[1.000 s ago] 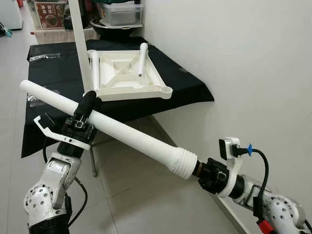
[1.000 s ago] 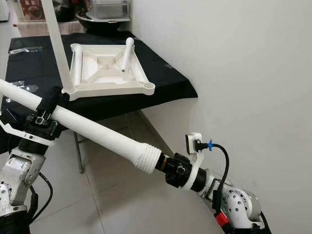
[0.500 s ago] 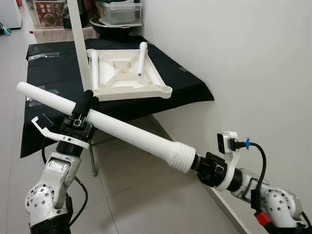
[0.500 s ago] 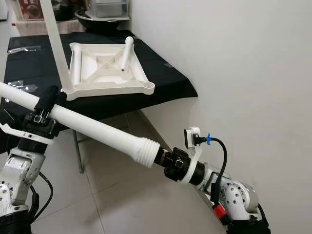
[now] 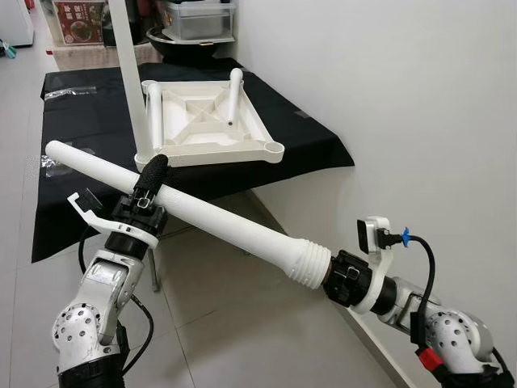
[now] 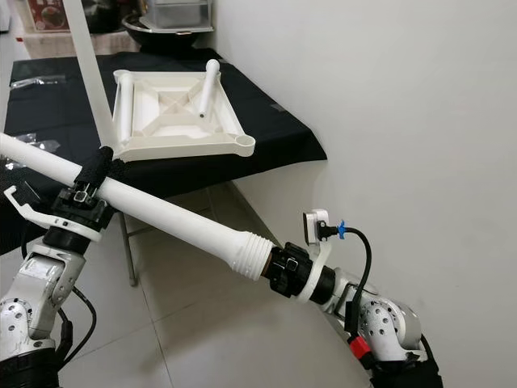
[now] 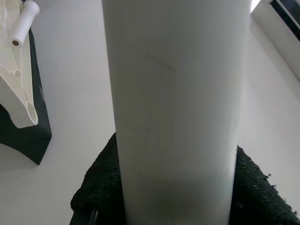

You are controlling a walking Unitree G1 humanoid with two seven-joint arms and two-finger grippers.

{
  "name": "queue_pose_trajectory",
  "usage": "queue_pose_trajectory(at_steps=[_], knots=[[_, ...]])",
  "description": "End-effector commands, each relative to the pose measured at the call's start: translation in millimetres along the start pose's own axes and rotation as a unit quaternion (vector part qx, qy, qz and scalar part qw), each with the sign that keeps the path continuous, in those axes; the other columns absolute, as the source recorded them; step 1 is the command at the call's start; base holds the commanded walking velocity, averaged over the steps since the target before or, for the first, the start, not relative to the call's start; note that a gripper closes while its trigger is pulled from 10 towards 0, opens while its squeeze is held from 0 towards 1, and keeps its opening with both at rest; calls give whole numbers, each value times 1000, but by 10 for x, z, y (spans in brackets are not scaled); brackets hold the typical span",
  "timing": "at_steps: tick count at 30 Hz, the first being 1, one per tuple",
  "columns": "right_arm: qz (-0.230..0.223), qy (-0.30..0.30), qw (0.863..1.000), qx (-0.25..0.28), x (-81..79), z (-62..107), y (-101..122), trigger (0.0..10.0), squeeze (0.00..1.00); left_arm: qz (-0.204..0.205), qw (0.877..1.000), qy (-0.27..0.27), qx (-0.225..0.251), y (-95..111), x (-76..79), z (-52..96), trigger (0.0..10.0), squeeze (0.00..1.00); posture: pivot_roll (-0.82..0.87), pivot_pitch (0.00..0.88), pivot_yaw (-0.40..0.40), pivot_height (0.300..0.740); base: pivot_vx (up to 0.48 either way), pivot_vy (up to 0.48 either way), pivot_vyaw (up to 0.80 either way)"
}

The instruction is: Building children table

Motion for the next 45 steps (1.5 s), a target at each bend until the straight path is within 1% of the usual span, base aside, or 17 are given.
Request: queue_pose_trajectory(at_steps=[1,9,17,18,22,29,30,31,32,36,37,38,39,40,42,43,45], knots=[[1,13,1000,-3,-29,48,-3,10000,0,-15,1000,13,20,106,-13,-11,10000,0,65,51,-78,740,0,0,0],[-6,-3,999,-36,3,247,-106,10000,0,-31,999,19,16,105,4,-4,10000,0,63,50,-81,740,0,0,0],[-5,-46,997,-64,181,451,-143,10000,0,-61,997,41,-5,60,-49,-29,10000,0,65,61,-80,740,0,0,0],[10,-65,994,-90,251,551,-161,10000,0,-73,996,45,-8,63,-50,-26,0,0,67,66,-77,740,0,0,0],[34,-76,989,-125,300,644,-216,10000,0,-73,996,40,-3,86,-26,-12,0,0,65,65,-77,740,0,0,0],[89,-126,961,-229,523,895,-370,10000,0,-107,992,54,-44,62,-45,-14,0,0,64,53,-80,740,0,0,0],[102,-137,957,-235,587,928,-314,10000,0,-125,988,57,-70,14,-60,-21,4431,0,69,44,-79,740,0,0,0],[109,-143,955,-237,627,947,-275,10000,0,-138,985,59,-87,-19,-72,-23,4431,0,69,44,-79,740,0,0,0],[127,-159,951,-232,706,956,-177,10000,0,-166,977,56,-118,-86,-71,-30,10000,0,73,35,-80,740,0,0,0],[150,-185,946,-221,826,957,-22,10000,0,-197,966,51,-159,-170,-72,-38,10000,0,72,33,-80,740,0,0,0],[202,-228,935,-179,1006,839,335,10000,0,-224,946,31,-231,-308,-21,-54,10000,0,72,18,-75,740,0,0,0],[202,-228,935,-179,1006,839,335,10000,0,-224,946,31,-231,-308,-21,-54,10000,0,72,18,-75,740,0,0,0],[225,-217,940,-139,989,644,563,10000,0,-236,933,17,-271,-383,23,-81,10000,0,70,10,-72,740,0,0,0],[225,-217,940,-139,989,644,563,10000,0,-236,933,17,-271,-383,23,-81,10000,0,70,10,-72,740,0,0,0],[221,-159,956,-109,812,419,643,10000,0,-240,929,3,-281,-425,77,-149,10000,0,70,10,-72,740,0,0,0],[221,-159,956,-109,812,419,643,10000,0,-240,929,3,-281,-425,77,-149,10000,0,70,10,-72,740,0,0,0],[214,-70,970,-88,534,155,654,10000,0,-238,921,-30,-307,-548,174,-221,10000,0,70,3,-70,740,0,0,0]])
Point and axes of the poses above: a point about 5 cm out from each wrist's last joint towards the gripper, its own z axis pointing back from the gripper into the wrist, its own y axis along the axis of the wrist's last joint, x = y × z, the point moved 6 cm from there along -z, pointing out of the wrist towards the gripper, and after that the axes turned 13 degrees about z, right-handed, at the moved point
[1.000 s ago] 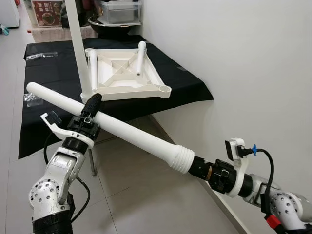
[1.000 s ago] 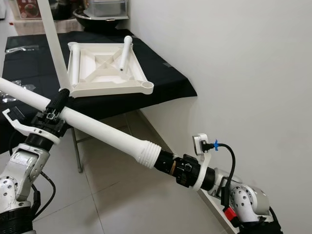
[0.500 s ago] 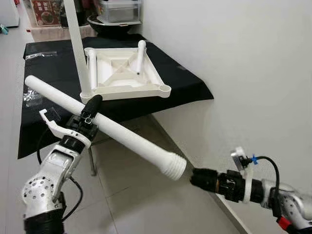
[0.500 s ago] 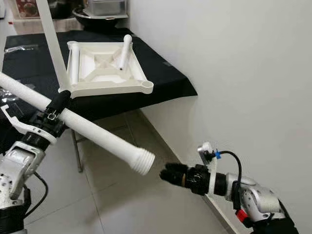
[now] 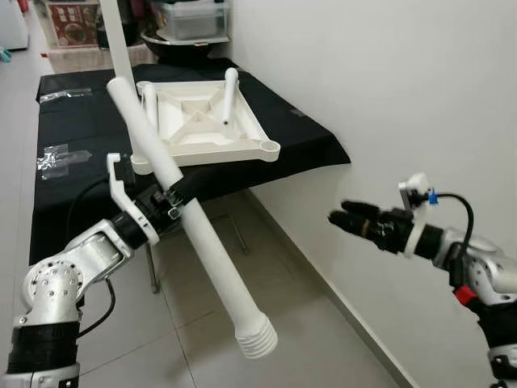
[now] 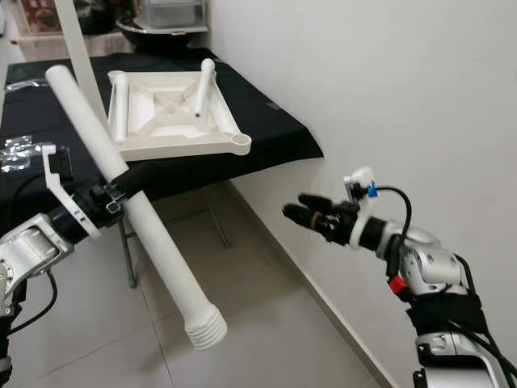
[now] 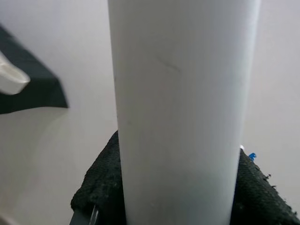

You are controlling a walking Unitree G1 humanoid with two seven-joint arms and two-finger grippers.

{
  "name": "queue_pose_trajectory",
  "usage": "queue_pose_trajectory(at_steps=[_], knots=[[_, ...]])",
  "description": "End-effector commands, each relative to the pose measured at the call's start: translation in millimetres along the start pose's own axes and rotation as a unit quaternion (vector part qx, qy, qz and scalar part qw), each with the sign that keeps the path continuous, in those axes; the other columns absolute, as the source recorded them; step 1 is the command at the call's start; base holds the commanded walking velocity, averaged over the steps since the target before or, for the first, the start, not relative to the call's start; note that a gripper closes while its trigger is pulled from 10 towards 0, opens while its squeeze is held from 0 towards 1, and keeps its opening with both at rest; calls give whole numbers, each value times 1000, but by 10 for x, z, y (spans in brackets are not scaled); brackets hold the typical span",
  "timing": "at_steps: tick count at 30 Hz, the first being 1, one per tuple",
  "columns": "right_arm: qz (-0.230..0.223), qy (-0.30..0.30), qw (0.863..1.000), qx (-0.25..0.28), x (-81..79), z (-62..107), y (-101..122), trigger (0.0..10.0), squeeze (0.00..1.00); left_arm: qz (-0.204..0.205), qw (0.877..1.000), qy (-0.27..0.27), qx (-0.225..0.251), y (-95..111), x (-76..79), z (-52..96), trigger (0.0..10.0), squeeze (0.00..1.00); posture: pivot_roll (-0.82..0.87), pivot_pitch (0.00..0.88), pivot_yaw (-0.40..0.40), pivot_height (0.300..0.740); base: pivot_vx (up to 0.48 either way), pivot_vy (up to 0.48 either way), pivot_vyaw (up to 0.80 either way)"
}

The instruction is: Building children table

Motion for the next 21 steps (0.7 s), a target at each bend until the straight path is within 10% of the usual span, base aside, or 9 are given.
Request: queue_pose_trajectory(at_steps=[1,4,21], knots=[[-17,76,997,25,-264,-125,101,10000,0,-10,999,-34,-29,-70,116,-112,10000,0,77,0,-72,740,0,0,0],[-47,157,986,40,-544,-249,111,10000,0,-18,996,-74,-53,-164,235,-264,10000,0,72,0,-71,740,0,0,0],[-94,286,954,0,-1033,-603,-24,10000,0,-30,979,-131,-151,-470,312,-499,10000,0,66,0,-63,740,0,0,0]])
Point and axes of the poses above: a point about 5 cm out from each wrist's last joint towards the gripper, its own z axis pointing back from the gripper into the wrist, its own y axis along the axis of the wrist's last joint, x = y × z, the point moved 6 cm from there along -z, pointing out of the wrist towards the gripper, and after that the axes turned 13 degrees about z, right-handed, at the moved point
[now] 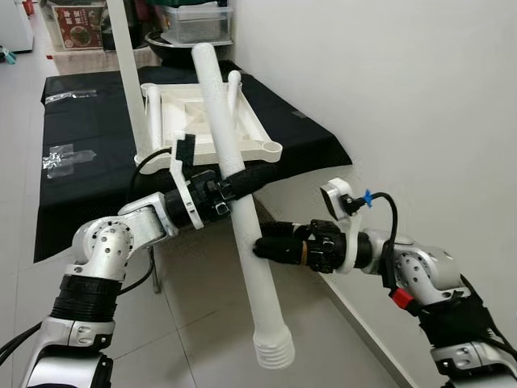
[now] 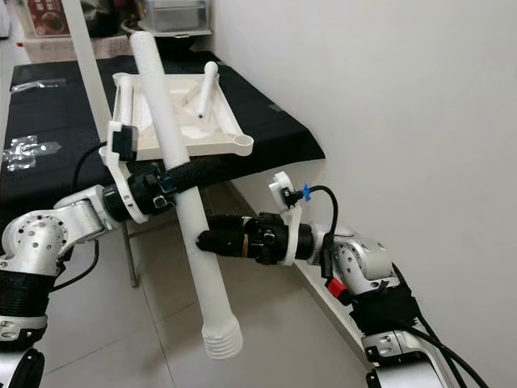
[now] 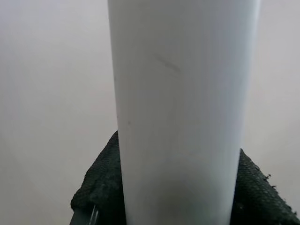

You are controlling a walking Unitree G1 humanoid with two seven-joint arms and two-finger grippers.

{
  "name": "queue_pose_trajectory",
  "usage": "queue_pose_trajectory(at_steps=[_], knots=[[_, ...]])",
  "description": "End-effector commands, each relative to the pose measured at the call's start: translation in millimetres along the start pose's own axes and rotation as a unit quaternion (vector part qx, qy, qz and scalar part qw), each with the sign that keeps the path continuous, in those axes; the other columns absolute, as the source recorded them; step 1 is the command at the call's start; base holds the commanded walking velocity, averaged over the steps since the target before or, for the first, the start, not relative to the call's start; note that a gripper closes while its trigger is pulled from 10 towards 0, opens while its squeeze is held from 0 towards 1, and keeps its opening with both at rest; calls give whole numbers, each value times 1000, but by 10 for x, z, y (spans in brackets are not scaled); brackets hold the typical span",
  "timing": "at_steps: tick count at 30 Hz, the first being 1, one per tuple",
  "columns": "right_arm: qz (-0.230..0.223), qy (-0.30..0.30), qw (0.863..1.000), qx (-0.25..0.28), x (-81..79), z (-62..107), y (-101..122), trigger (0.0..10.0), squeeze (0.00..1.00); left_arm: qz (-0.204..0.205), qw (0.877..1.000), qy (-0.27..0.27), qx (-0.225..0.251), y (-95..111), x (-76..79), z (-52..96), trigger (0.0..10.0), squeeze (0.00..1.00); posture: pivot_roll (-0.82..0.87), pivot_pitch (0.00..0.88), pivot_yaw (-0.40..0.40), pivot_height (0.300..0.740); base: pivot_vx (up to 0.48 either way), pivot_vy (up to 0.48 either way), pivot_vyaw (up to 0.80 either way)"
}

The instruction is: Building children table

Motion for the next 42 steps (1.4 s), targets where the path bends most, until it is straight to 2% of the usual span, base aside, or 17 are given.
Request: queue_pose_trajectory(at_steps=[1,6,11,20,25,42], knots=[[0,24,1000,-10,-59,-62,-2,10000,0,-5,1000,-7,-14,-9,21,-45,10000,0,66,0,-63,740,0,0,0],[-4,51,998,-24,-116,-179,-24,10000,0,-10,1000,-11,-19,-6,9,-88,10000,0,62,0,-65,740,0,0,0],[-1,50,998,-40,-88,-312,-99,10000,0,-24,999,-14,-21,34,6,-126,10000,0,59,0,-66,740,0,0,0],[-4,64,997,-51,-81,-480,-103,10000,0,-29,999,-22,-27,12,-17,-189,10000,0,52,7,-67,740,0,0,0],[-5,75,996,-56,-111,-521,-120,10000,0,-29,999,-26,-30,3,-17,-217,10000,0,53,10,-67,740,0,0,0],[-4,71,994,-83,-62,-633,-222,10000,0,-40,999,-25,-28,46,-52,-221,10000,0,55,13,-70,740,0,0,0]])
Point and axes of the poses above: a point about 5 cm out from each wrist's last joint towards the gripper, its own z axis pointing back from the gripper into the wrist, its own y axis along the axis of the wrist's last joint, x = y × z, the point moved 6 cm from there along -z, pointing out of the wrist towards the gripper, and after that the axes turned 13 degrees about z, right-handed, at the moved point
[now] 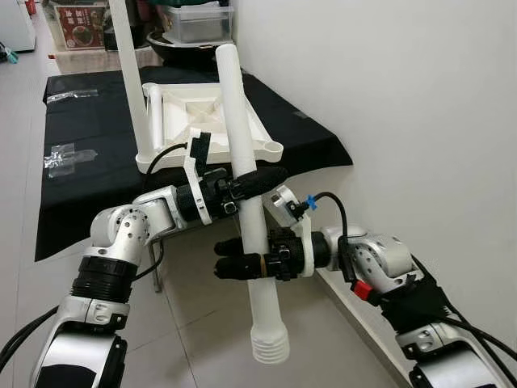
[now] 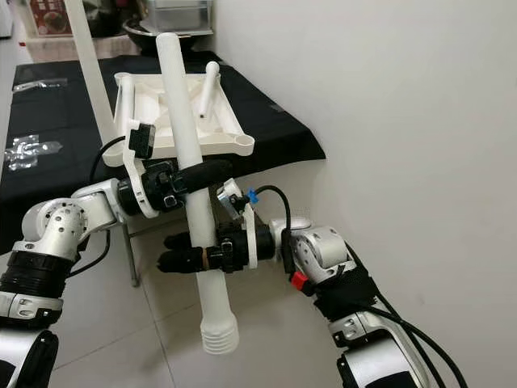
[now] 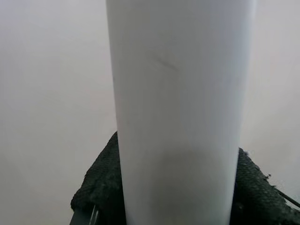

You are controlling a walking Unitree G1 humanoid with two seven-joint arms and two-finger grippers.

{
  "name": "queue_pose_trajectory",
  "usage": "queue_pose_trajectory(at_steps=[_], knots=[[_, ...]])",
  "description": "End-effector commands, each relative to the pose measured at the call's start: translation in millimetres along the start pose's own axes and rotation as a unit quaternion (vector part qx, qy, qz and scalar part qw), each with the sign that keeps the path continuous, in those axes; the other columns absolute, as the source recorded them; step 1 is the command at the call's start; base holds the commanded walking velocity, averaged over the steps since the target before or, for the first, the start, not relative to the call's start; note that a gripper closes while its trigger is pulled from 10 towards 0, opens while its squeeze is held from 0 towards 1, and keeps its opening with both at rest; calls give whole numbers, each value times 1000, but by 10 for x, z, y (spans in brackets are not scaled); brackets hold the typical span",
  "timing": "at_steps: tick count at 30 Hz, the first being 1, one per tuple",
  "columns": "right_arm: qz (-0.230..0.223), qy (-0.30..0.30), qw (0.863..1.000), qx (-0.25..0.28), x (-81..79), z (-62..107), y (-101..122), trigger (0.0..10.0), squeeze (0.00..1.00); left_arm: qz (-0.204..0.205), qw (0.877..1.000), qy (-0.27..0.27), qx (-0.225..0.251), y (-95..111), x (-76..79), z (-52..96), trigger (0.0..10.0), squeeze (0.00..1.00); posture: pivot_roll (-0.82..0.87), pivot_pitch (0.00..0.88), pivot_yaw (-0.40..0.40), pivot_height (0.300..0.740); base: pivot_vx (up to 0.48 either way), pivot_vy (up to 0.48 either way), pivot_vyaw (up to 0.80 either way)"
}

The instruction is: Building children table

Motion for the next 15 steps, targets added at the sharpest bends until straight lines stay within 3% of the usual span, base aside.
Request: queue_pose_trajectory(at_steps=[1,15], knots=[[8,28,1000,-1,-67,-125,15,10000,0,-20,1000,-13,12,94,61,-72,10000,0,55,13,-70,740,0,0,0],[5,28,999,-17,-68,-149,-80,10000,0,-25,999,-16,14,120,70,-95,10000,0,57,16,-72,740,0,0,0]])
Point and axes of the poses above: a point about 5 cm out from each wrist's last joint towards the gripper, its own z axis pointing back from the gripper into the wrist, its own y axis along the axis of the wrist's last joint, x = y × z, the point moved 6 cm from there along -z, pointing out of the wrist towards the gripper, and after that the axes turned 13 degrees about z, right-handed, at the moved point
